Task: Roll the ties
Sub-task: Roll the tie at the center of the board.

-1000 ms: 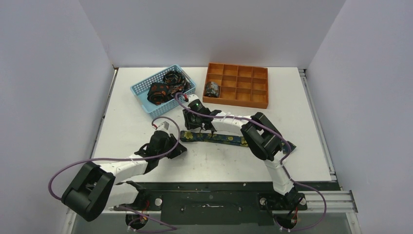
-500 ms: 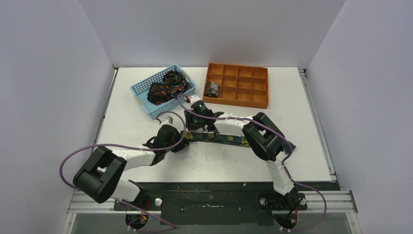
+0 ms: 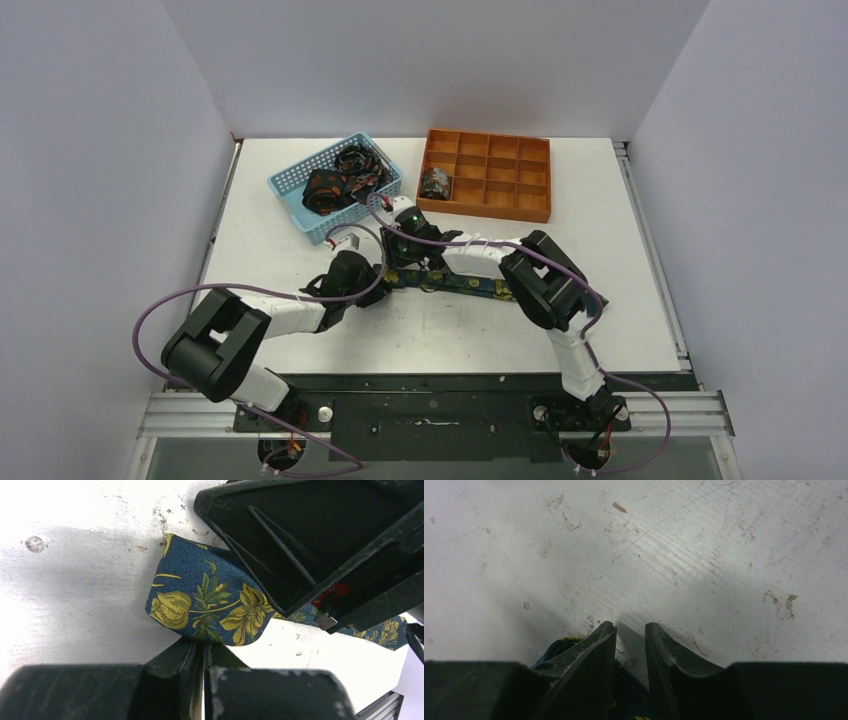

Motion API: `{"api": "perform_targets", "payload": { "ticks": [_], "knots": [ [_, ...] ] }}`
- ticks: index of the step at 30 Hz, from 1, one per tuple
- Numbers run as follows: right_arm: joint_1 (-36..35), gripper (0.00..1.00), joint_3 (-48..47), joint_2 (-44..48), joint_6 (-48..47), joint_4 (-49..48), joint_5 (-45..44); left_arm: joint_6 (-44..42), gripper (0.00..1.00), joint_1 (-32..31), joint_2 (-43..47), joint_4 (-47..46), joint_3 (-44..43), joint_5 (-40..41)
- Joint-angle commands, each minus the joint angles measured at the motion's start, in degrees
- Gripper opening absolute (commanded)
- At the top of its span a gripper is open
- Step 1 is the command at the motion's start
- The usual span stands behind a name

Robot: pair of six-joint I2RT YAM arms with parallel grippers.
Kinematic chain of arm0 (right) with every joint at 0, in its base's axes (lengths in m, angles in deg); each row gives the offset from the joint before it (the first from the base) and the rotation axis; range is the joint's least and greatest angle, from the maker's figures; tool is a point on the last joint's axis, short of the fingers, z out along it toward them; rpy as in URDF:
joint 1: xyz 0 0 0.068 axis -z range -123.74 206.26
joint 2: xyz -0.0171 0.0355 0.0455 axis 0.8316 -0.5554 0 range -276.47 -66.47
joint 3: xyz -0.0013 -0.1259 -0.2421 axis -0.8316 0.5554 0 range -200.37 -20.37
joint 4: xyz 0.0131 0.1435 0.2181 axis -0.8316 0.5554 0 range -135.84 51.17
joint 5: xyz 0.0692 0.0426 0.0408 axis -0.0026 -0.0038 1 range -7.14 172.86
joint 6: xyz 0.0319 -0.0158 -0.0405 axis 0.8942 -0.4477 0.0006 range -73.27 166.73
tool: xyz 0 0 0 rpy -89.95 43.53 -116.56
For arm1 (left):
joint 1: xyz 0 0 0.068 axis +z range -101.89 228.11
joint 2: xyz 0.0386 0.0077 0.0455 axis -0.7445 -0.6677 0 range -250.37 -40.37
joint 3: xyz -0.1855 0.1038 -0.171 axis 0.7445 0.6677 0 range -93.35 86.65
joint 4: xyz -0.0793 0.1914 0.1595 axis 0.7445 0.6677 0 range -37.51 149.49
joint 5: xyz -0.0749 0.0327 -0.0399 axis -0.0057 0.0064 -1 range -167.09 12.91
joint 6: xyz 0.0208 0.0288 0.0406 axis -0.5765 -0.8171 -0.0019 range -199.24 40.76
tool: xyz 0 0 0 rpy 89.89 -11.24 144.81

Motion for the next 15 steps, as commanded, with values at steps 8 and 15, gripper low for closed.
{"api": "perform_targets", "payload": {
  "ticks": [8,15],
  "knots": [
    [3.69,0.39,-2.66,4.93,4.94,5.86,-6.71,-1.99,0.02,-4.05,9.43,0.94,3.02,0.82],
    [7.41,0.41,-2.45,12.2,6.26,5.47,-8.45,-2.25,0.07,-6.67,27.39,20.78,3.45,5.69]
  ]
}}
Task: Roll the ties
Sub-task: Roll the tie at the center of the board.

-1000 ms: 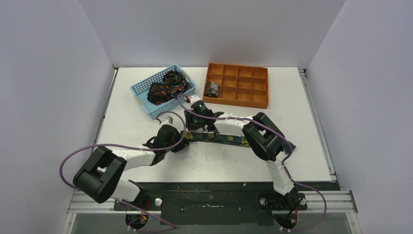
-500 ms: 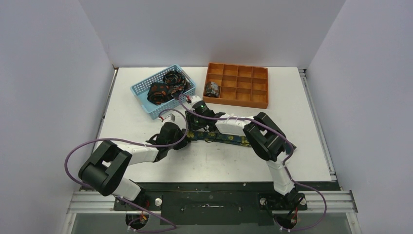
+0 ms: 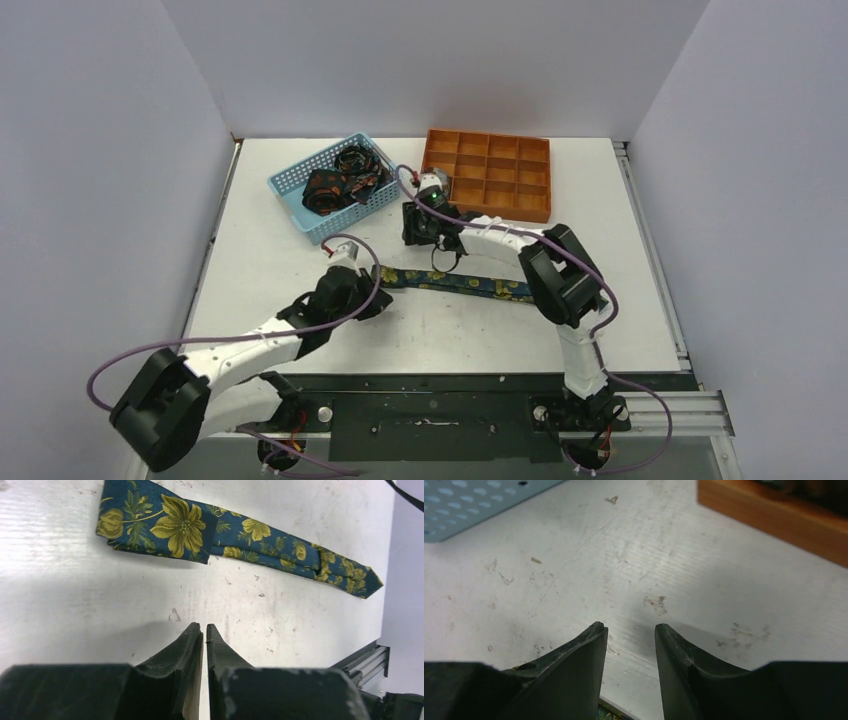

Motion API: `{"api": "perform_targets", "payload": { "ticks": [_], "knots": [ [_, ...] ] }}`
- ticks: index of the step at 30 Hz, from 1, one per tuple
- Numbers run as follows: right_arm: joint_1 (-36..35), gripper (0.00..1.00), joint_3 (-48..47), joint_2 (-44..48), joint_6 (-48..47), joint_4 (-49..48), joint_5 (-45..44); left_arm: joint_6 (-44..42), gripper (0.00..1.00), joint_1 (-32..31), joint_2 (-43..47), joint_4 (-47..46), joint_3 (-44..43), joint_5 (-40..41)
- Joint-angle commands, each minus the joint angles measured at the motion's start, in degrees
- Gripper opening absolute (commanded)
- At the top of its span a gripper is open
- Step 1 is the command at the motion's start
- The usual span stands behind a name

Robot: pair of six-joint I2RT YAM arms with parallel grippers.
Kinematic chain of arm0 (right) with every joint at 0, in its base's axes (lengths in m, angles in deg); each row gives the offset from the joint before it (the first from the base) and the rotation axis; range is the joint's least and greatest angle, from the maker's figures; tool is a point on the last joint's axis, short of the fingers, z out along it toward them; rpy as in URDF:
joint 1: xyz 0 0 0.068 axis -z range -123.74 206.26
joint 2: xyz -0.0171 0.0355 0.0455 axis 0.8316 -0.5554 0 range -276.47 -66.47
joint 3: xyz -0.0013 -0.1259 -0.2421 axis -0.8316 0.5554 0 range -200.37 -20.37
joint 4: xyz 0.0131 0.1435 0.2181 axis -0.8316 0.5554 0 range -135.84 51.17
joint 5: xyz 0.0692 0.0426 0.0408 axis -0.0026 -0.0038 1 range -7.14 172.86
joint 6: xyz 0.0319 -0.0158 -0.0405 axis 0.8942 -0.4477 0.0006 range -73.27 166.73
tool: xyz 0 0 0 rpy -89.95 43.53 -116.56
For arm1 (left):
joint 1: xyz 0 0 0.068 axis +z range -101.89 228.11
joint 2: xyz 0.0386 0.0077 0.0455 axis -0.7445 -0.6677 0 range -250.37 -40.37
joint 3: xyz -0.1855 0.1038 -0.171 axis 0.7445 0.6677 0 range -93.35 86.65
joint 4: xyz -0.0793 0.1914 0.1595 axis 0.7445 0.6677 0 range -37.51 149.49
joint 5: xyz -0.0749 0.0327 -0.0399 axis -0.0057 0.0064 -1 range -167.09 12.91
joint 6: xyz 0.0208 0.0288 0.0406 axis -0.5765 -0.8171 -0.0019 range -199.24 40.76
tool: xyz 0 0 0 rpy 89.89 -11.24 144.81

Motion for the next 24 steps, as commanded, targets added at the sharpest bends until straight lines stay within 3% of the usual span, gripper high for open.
{"api": "perform_targets", "payload": {
  "ticks": [1,3,6,7,9,12,15,24],
  "knots": [
    [1.7,0.41,2.36,12.53,1.7,-2.31,-3.07,-1.55,0.11,0.09,12.33,16.51,-1.91,6.32],
    [1.45,0.42,7.2,17.24,2.41,-5.67,-1.32,-3.27,0.24,1.83,17.25,23.13,-5.14,9.76],
    [-0.35,0.4,12.57,21.78,2.97,-6.97,1.53,-5.77,0.67,7.36,20.48,26.51,-8.3,9.57],
    [-1.81,0.39,13.86,22.66,3.05,-6.9,1.43,-6.16,0.77,9.91,20.81,25.43,-8.79,7.78],
    [-4.29,0.38,16.59,23.88,3.26,-7.48,1.07,-5.47,0.89,17.08,20.81,22.66,-9.04,2.86],
    [-6.92,0.36,20.61,24.48,5.04,-9.86,1.32,-2.39,1.0,26.19,19.17,15.64,-7.26,-6.63],
    [-8.03,0.35,22.84,23.83,6.49,-11.85,0.84,-4.05,0.96,31.85,14.37,12.86,-7.35,-13.91],
    [-8.02,0.32,25.46,20.87,6.94,-14.68,-0.94,-10.06,0.96,32.81,2.33,19.84,-13.46,-12.72]
  ]
}}
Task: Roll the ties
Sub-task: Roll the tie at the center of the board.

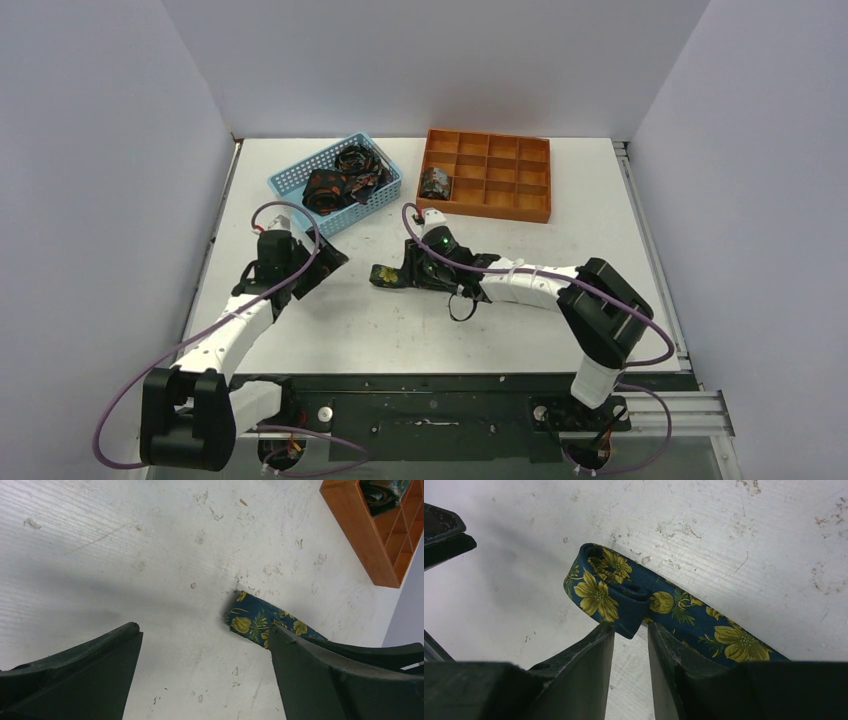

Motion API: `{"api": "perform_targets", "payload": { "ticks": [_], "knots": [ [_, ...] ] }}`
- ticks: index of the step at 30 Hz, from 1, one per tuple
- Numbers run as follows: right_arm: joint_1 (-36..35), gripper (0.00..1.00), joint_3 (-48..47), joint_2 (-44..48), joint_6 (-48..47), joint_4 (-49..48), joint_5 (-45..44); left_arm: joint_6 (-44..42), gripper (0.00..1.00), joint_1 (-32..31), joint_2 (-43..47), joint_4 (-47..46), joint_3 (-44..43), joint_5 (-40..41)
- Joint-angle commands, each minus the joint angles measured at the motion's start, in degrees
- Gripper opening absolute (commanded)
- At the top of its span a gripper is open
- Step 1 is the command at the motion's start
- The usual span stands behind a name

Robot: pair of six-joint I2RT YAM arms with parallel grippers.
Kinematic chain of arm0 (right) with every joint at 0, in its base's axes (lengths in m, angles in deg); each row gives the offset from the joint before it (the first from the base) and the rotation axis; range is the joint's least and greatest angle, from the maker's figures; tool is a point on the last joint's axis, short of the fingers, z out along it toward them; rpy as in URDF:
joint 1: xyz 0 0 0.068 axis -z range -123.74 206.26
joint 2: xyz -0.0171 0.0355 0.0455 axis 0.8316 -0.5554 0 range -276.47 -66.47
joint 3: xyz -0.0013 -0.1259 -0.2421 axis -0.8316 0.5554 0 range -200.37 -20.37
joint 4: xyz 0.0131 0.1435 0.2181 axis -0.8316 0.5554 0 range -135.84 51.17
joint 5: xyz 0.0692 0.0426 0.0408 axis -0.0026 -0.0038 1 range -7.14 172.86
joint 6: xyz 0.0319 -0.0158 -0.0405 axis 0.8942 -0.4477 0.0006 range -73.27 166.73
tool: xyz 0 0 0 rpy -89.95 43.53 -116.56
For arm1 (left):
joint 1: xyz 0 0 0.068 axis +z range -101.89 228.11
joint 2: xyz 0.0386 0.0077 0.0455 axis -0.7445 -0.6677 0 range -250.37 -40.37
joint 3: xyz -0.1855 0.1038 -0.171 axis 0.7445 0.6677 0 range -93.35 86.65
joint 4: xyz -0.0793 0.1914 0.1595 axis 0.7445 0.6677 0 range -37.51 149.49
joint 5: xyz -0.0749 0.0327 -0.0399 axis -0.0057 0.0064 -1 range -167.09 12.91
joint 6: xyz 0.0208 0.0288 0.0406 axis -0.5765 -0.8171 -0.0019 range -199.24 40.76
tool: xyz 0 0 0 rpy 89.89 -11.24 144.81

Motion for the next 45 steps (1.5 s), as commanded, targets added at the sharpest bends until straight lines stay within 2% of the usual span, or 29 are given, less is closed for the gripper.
{"api": "perform_targets", "payload": {
  "ticks": [1,6,14,15,18,25,30,35,40,45],
  "knots": [
    [0.75,0.32,0.84,-0.3,1.1,-5.87,-1.76,-4.04,0.97,0.18,-2.08,0.59,-4.41,-2.9],
    [1.43,0.32,1.28,-2.3,1.45,-7.06,-1.58,-5.38,0.98,-2.34,-1.8,-2.71,-4.41,-5.34],
    [2.61,0.31,2.88,-4.2,1.98,-8.03,-1.53,-7.34,1.0,-3.39,-7.89,-1.58,-8.45,-8.69],
    [2.84,0.31,3.12,-4.23,2.05,-8.16,-1.55,-7.74,0.96,-3.65,-8.54,-1.91,-8.91,-9.23],
    [3.49,0.31,3.91,-4.35,2.16,-8.63,-1.37,-9.46,0.94,-4.63,-11.0,-2.31,-10.06,-10.11],
    [4.92,0.3,5.62,-5.11,2.58,-9.8,-0.93,-9.85,0.85,-5.78,-19.9,-8.61,-10.63,-20.38],
    [5.11,0.32,8.31,-0.81,3.19,-12.23,-0.55,-10.93,0.84,-5.36,-19.54,-5.4,-12.79,-17.57],
    [2.6,0.35,5.71,3.32,0.75,-8.89,-0.38,-8.39,0.84,-4.1,-16.66,-6.32,-12.23,-13.76],
    [-0.55,0.37,1.02,1.7,-0.98,-5.65,0.46,-6.35,0.83,-4.09,-17.96,-10.82,-11.68,-15.75],
    [-1.09,0.37,-0.72,-1.29,-1.0,-4.3,0.45,-5.82,0.83,-4.09,-19.11,-11.17,-11.1,-17.06]
  ]
}}
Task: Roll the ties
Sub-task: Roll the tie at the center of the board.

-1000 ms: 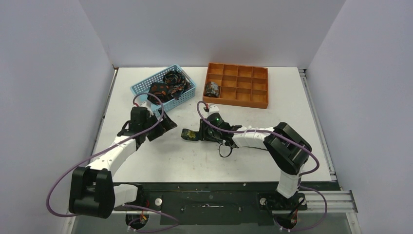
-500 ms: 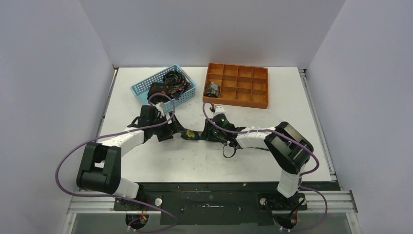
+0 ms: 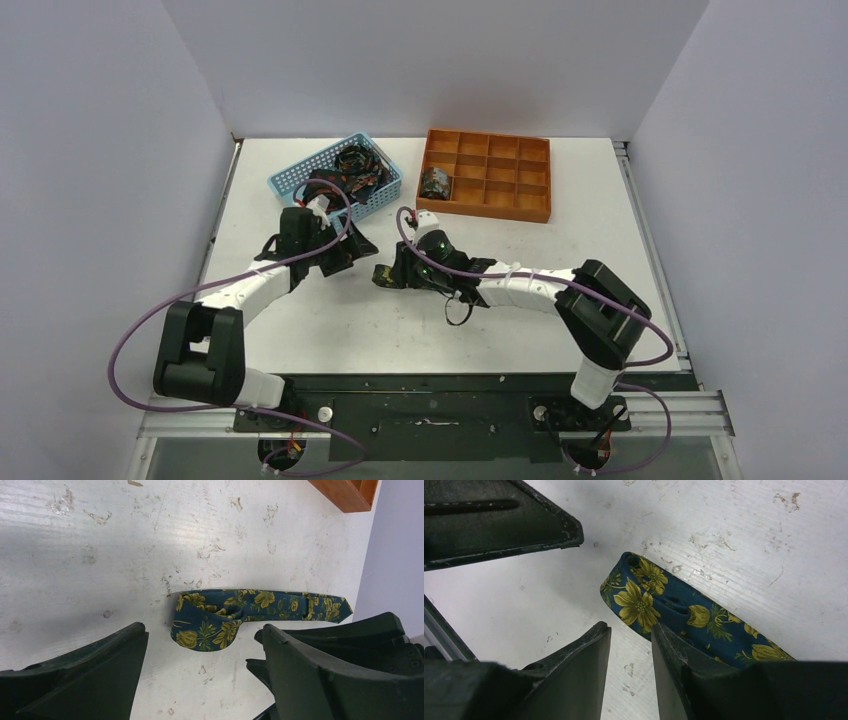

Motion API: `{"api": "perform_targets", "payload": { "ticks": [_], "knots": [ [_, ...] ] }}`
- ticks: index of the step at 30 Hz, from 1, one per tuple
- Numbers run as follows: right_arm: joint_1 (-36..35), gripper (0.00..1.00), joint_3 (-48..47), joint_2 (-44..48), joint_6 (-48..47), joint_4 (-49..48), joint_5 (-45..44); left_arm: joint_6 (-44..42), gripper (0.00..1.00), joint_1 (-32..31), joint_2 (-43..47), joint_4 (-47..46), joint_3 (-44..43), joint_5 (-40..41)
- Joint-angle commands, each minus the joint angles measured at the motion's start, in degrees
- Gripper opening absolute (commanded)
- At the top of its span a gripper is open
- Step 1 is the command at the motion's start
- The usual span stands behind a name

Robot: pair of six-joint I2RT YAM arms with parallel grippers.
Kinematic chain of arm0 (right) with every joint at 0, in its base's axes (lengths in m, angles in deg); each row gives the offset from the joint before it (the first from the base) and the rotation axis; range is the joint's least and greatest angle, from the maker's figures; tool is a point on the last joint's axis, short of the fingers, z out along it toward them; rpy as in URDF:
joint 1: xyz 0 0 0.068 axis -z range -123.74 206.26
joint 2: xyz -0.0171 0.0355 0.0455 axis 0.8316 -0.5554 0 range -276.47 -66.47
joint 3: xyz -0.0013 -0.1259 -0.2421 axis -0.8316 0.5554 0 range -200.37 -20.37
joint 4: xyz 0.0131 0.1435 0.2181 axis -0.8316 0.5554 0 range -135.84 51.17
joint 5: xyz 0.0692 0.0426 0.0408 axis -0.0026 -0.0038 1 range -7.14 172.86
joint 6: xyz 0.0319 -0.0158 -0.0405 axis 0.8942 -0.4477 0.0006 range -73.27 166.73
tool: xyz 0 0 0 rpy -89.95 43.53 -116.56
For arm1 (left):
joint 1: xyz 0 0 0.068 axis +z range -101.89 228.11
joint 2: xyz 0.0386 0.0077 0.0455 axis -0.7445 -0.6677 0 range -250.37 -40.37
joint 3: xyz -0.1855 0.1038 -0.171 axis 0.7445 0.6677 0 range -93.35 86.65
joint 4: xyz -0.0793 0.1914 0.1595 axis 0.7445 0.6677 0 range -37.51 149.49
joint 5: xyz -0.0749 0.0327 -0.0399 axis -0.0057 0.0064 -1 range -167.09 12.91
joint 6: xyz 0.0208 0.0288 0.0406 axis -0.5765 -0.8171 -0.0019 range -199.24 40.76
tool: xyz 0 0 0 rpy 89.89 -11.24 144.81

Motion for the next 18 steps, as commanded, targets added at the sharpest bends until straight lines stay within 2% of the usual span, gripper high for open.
{"api": "perform_targets", "payload": {
  "ticks": [1,18],
  "knots": [
    [-0.03,0.36,-2.24,-1.84,-0.94,1.35,-0.95,0.69,0.83,0.22,-0.58,-3.74,-0.75,-1.48],
    [3.82,0.33,0.45,-6.59,0.01,0.17,-1.24,-0.66,0.8,-0.38,-4.37,-6.41,0.74,-6.43]
  ]
}}
